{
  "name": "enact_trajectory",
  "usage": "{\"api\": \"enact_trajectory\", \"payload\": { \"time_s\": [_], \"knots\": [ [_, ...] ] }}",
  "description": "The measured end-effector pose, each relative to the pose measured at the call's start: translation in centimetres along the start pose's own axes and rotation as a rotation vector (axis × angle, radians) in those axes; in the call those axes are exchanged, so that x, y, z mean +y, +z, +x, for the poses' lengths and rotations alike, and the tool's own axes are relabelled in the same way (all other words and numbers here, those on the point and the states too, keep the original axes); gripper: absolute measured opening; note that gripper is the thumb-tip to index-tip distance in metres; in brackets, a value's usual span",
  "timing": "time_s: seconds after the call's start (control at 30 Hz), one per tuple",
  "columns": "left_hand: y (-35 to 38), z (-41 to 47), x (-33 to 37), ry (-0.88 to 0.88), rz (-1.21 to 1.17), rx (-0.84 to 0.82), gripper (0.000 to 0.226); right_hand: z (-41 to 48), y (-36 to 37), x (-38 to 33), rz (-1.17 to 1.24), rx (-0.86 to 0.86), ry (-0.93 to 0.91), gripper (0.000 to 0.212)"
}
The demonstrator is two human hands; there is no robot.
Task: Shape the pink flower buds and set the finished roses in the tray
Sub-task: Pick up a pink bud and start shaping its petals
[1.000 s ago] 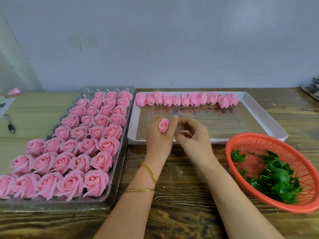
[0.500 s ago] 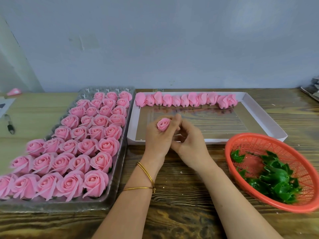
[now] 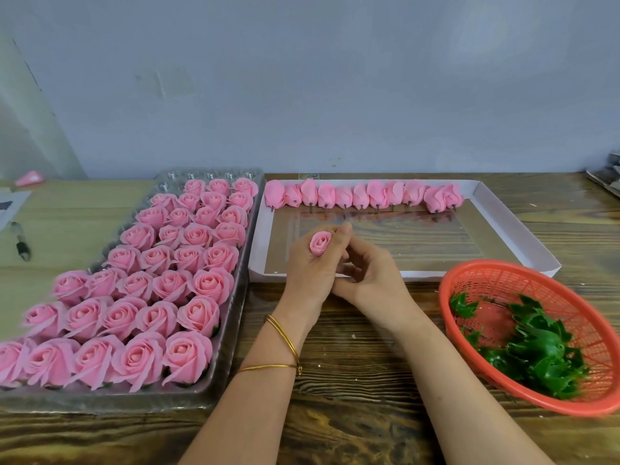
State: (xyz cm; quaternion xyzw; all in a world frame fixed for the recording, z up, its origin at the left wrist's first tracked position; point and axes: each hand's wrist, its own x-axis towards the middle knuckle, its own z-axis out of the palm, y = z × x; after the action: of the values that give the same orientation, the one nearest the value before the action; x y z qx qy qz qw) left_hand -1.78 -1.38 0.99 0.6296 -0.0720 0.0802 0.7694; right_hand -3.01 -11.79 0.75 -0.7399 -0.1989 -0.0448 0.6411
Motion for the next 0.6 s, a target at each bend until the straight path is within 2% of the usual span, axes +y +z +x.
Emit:
{"api": "enact_trajectory", "payload": {
  "time_s": [0.07,0.2,0.27,0.43,0.6],
  "knots": [
    [0.1,0.1,-0.2,-0.015,-0.027,0.021,0.029,0.0,0.1,0.2,-0.009,0.032,0.001,0.044],
    [0.1,0.1,-0.5,-0.013,-0.046,0.010,0.059,0.0,0.3,0.6,-0.013,0.103,0.027,0.043],
    [0.1,0.0,-0.4,0.000,-0.026,-0.025,0.054,0.0,0.2,0.6,-0.007,0.110,0.017,0.039],
    [-0.3,0.2,-0.4,0.041,-0.012,-0.053,0.018,0.0,0.1,0.0,-0.020,0.059,-0.050,0.050],
    [-0.4,0.1,-0.2,0.052,0.014,-0.043,0.024,-0.1,0.0,-0.3,0.014,0.006,-0.061,0.050]
  ]
}}
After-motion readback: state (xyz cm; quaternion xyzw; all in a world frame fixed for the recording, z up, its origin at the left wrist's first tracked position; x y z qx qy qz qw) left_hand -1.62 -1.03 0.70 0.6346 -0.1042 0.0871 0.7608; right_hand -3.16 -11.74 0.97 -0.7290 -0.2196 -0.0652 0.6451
